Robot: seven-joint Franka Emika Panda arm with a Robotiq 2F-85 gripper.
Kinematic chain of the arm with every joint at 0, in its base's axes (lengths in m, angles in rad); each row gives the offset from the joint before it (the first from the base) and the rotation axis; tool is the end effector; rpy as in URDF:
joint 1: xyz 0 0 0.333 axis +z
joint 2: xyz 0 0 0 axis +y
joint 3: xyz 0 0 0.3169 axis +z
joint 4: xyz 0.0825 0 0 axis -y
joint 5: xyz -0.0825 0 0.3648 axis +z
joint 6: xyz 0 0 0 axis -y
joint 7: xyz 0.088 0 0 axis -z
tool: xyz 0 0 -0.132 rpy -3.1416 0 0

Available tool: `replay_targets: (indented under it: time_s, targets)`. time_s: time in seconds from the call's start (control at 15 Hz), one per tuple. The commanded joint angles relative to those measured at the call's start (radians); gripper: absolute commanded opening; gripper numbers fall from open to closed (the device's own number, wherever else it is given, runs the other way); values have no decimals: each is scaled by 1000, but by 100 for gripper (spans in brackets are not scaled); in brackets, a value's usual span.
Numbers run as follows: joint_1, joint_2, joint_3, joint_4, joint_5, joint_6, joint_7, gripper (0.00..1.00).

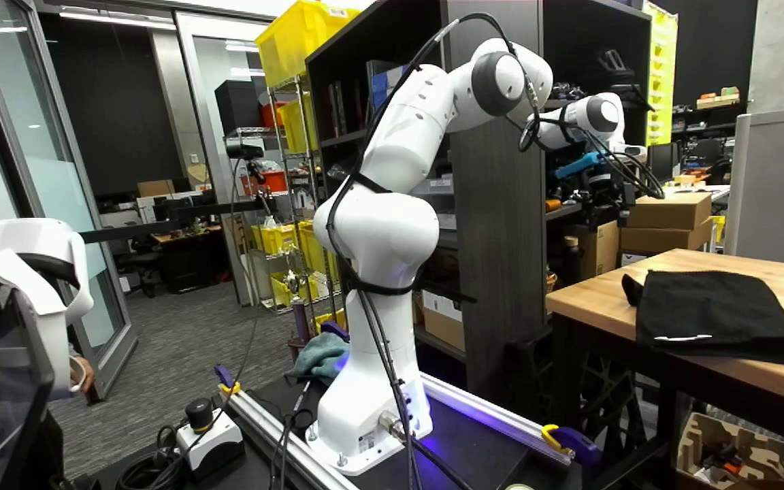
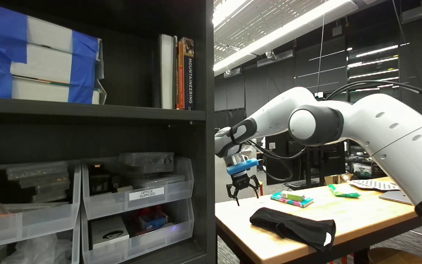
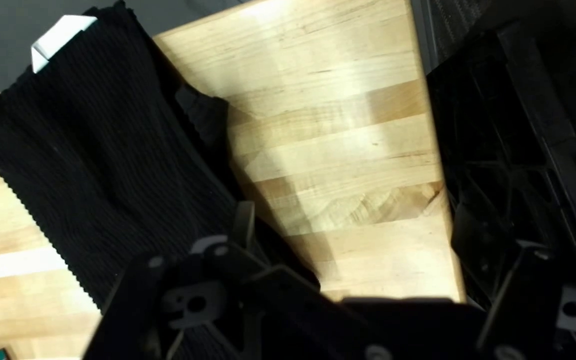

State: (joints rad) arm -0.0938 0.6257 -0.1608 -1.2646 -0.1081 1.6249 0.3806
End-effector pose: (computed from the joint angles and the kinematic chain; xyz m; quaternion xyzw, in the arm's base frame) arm 0.6557 -0.1612 0.3609 0.9429 -0.2903 -0.1212 0.1093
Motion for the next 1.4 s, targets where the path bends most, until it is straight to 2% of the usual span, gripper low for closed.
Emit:
replay_targets:
  time_s: [0.0, 0.47, 0.93, 1.07, 1.13, 1.33]
  targets:
    - [0, 9, -5, 29, -1, -13, -1, 100]
    - [5, 11, -16, 42, -37, 10, 2, 100]
    - [-13, 8, 5, 41, 52, -1, 10, 100]
    - [-21, -14, 21, 25, 100, -17, -27, 100]
    - [-5, 5, 1, 27, 64, 8, -5, 100]
    - [-5, 6, 2, 26, 69, 9, -6, 100]
